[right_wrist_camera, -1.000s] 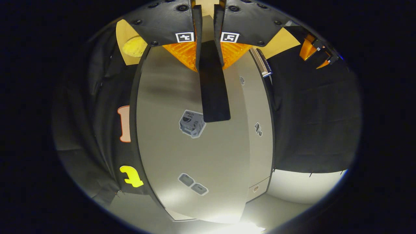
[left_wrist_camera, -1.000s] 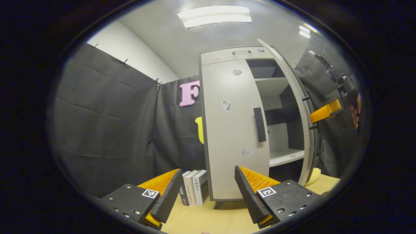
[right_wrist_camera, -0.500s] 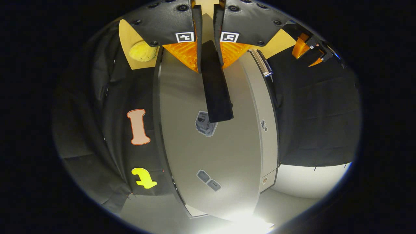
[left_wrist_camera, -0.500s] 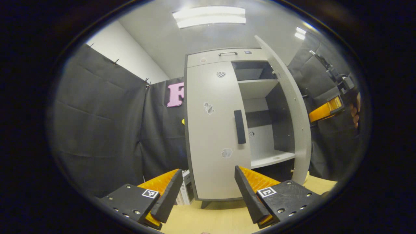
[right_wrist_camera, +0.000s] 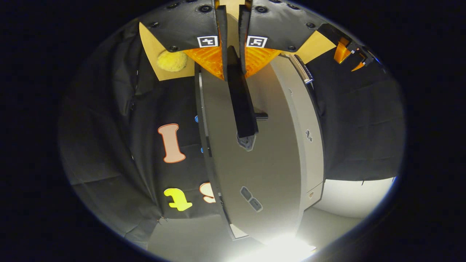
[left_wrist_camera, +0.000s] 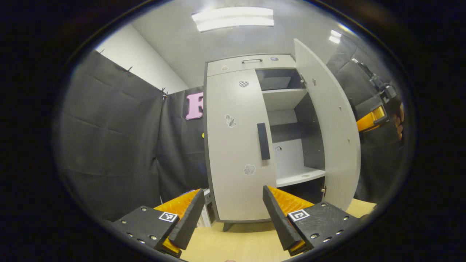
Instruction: Open the right door of the double-door shoe cabinet with the right hand, and open the left door with the left hand.
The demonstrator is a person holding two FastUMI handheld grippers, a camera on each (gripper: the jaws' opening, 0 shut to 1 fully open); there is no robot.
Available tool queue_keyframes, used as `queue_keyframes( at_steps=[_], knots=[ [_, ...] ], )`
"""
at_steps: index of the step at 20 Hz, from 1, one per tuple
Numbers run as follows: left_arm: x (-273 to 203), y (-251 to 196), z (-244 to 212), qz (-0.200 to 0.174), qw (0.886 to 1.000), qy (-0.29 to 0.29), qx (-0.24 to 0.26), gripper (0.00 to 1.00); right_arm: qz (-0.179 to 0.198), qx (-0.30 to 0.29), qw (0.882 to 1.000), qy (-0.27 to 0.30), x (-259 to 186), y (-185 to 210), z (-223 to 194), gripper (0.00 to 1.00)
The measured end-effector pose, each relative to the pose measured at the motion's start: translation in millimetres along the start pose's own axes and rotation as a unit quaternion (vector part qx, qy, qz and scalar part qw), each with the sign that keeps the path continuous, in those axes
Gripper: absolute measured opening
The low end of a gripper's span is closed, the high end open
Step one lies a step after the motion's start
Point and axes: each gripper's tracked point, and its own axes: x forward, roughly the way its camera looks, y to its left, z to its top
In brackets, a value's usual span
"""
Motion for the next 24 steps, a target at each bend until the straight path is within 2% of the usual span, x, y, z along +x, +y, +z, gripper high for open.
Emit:
queue_keyframes(
  at_steps=[2,4,5,7,8,11,14,15,17,20,21,23,24],
  knots=[
    [-2.1,-3.6,2.4,-0.002,1.0,-0.001,0.001,0.94,-0.022,0.004,1.0,-0.01,-8.2,-9.0,4.7,0.15],
    [-3.6,-8.5,3.4,-0.007,1.0,-0.001,-0.003,0.94,-0.058,-0.005,0.998,-0.018,0.0,-29.4,5.9,0.05],
    [-5.6,-11.6,3.2,-0.01,1.0,0.001,-0.004,0.94,-0.069,-0.009,0.997,-0.021,0.8,-39.1,8.6,0.09],
    [-6.6,-13.4,2.1,-0.012,1.0,0.004,-0.002,0.94,-0.045,0.007,0.999,-0.014,-1.4,-31.0,3.9,0.0],
    [-8.3,-15.0,3.7,-0.013,1.0,0.004,0.0,0.94,-0.047,0.002,0.999,-0.015,-1.7,-31.8,3.3,0.09],
    [-11.8,-17.4,11.0,-0.013,1.0,0.002,-0.001,0.94,-0.052,-0.01,0.998,-0.021,-4.8,-37.6,6.7,0.08],
    [-12.9,-18.9,15.5,-0.015,1.0,0.004,-0.006,0.94,-0.044,0.008,0.999,-0.024,-16.9,-35.7,5.6,0.09],
    [-14.2,-20.7,16.9,-0.018,1.0,0.007,-0.01,0.94,-0.044,0.013,0.999,-0.023,-22.3,-36.9,3.4,0.06],
    [-16.6,-25.3,20.4,-0.023,0.999,0.013,-0.02,0.94,-0.065,0.01,0.997,-0.026,-35.1,-51.1,1.3,0.09],
    [-14.6,-29.0,26.5,-0.027,0.999,0.014,-0.028,0.94,-0.107,-0.014,0.993,-0.041,-61.1,-77.3,4.3,0.03],
    [-10.7,-31.0,31.5,-0.032,0.999,0.01,-0.025,0.94,-0.11,-0.018,0.993,-0.048,-74.0,-81.0,7.2,0.03],
    [-1.6,-36.4,40.1,-0.043,0.999,0.009,-0.018,0.94,-0.12,-0.023,0.99,-0.064,-90.6,-89.3,9.2,0.29],
    [1.5,-38.0,43.0,-0.047,0.999,0.01,-0.014,0.94,-0.132,-0.028,0.988,-0.073,-101.0,-96.5,11.1,0.5]
  ],
)
